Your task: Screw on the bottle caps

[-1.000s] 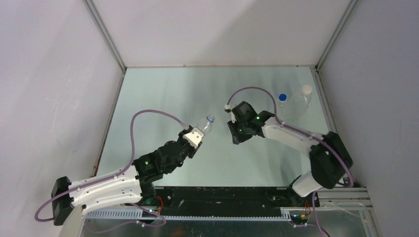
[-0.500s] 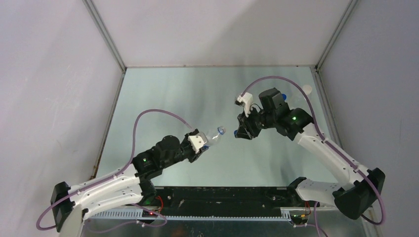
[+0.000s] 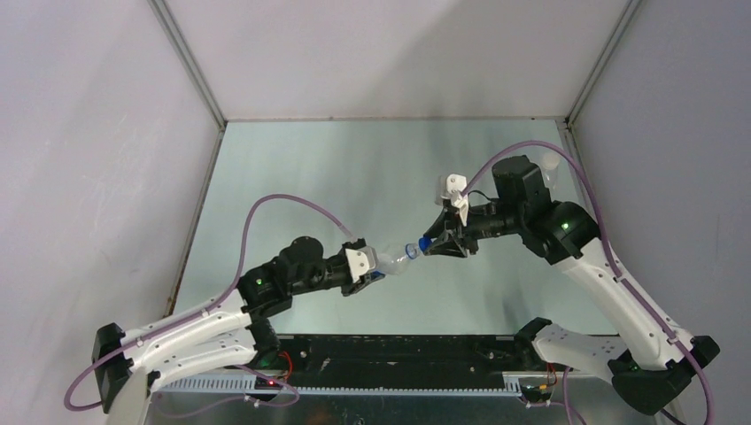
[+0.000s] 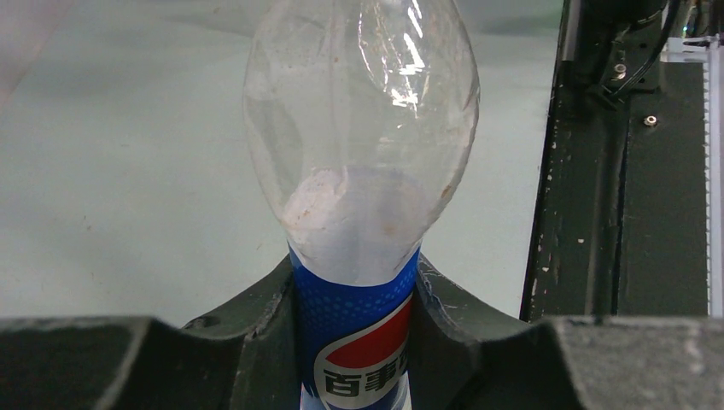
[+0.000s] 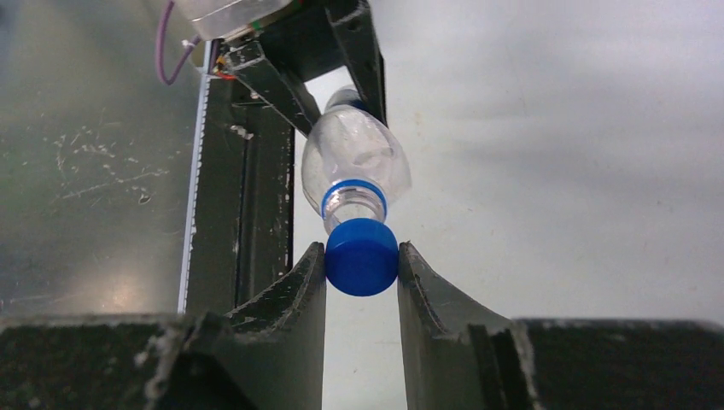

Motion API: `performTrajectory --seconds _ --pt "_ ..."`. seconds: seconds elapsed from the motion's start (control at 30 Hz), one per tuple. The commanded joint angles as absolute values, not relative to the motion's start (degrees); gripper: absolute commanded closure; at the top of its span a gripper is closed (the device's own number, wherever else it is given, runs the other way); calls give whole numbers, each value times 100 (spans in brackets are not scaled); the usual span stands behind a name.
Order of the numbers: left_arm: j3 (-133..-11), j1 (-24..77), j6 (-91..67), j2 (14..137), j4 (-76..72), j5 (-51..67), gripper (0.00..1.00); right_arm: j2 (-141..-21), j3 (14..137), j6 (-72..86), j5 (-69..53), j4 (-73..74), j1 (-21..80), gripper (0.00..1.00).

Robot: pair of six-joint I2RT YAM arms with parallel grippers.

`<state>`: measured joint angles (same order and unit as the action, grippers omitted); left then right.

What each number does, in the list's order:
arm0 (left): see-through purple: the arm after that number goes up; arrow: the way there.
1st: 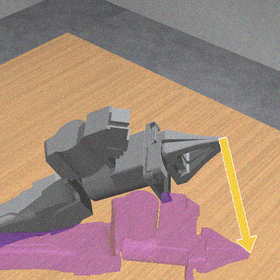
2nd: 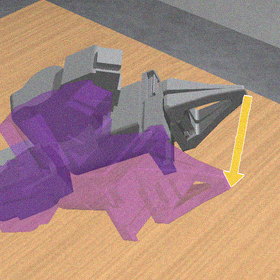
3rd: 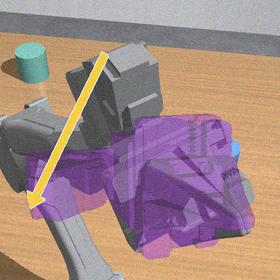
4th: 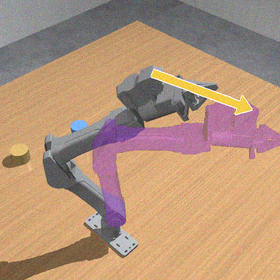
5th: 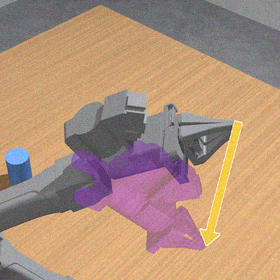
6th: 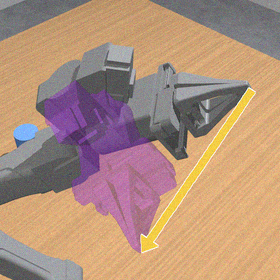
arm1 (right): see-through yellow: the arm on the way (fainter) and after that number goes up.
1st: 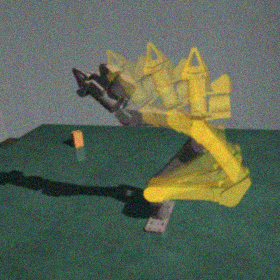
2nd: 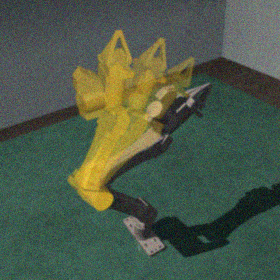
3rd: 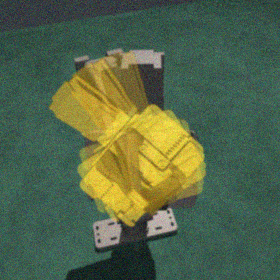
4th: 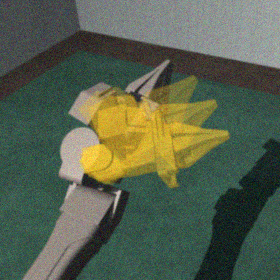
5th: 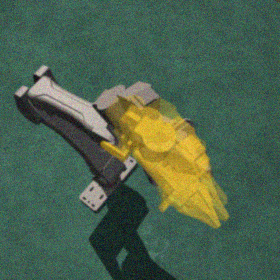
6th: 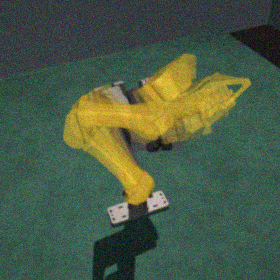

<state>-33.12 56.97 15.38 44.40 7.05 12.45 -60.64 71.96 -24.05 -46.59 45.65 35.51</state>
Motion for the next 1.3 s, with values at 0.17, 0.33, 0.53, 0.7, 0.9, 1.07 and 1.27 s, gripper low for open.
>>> performTrajectory --seconds 0.17,0.33,0.53,0.7,0.9,1.07,1.27 --pt "-3686 5669 1709 4488 581 1744 66 -6159 7383 -3022 -5285 4656 3538 96" --pt "-3728 5669 1684 4537 588 1834 66 -6212 7383 -3044 -5357 4667 3616 96" --pt "-3765 5669 1661 4561 562 1792 67 -6250 7391 -3125 -5422 4726 3717 95" --pt "-3757 5669 1478 4545 418 1683 68 -6311 7385 -3215 -5432 4867 3783 95" --pt "-3746 5672 1383 4534 341 1798 68 -6378 7384 -3288 -5356 4906 3848 95" --pt "-3815 5669 1151 4648 242 1989 69 -6452 7384 -3380 -5238 4932 3935 96" --pt "-3682 5677 856 4654 -357 1856 70 -6529 7389 -3284 -5205 4867 3953 98"
